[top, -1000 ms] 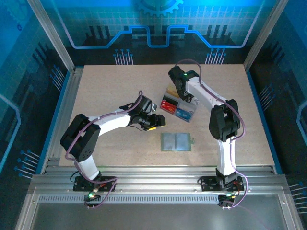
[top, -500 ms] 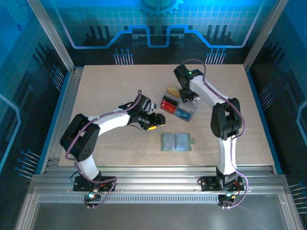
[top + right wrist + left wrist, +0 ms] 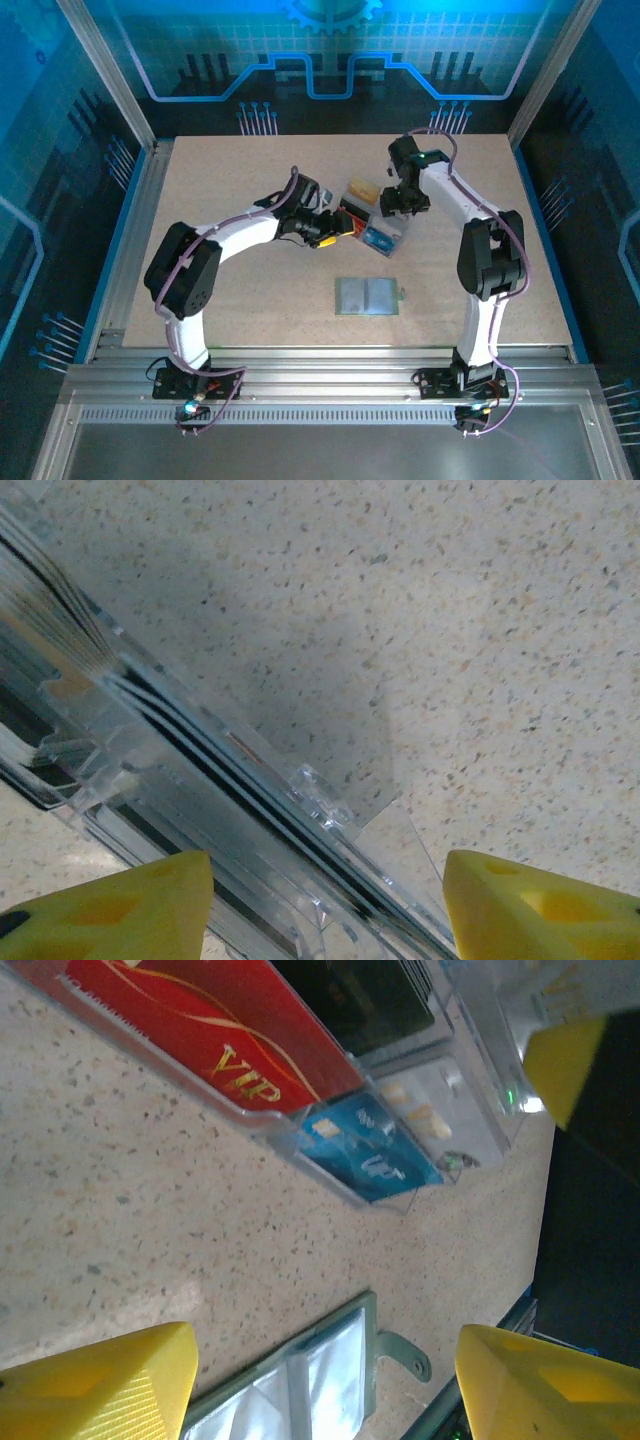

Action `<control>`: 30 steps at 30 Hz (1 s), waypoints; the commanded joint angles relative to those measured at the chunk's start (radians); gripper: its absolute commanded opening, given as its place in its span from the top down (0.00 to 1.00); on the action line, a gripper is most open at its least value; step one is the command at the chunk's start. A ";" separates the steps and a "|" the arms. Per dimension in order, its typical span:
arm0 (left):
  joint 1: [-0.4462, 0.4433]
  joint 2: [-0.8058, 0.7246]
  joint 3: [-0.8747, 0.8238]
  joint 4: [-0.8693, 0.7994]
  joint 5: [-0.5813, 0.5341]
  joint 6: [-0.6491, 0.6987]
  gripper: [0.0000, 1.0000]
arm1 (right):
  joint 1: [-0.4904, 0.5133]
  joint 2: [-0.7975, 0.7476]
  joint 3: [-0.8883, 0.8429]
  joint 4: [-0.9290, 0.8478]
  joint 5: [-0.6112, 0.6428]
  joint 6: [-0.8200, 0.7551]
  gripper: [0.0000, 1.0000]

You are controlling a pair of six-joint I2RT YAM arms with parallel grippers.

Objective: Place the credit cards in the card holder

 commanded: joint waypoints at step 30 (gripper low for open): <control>0.014 0.158 0.133 -0.065 -0.006 0.043 0.30 | 0.194 0.016 0.081 -0.116 0.320 0.049 0.38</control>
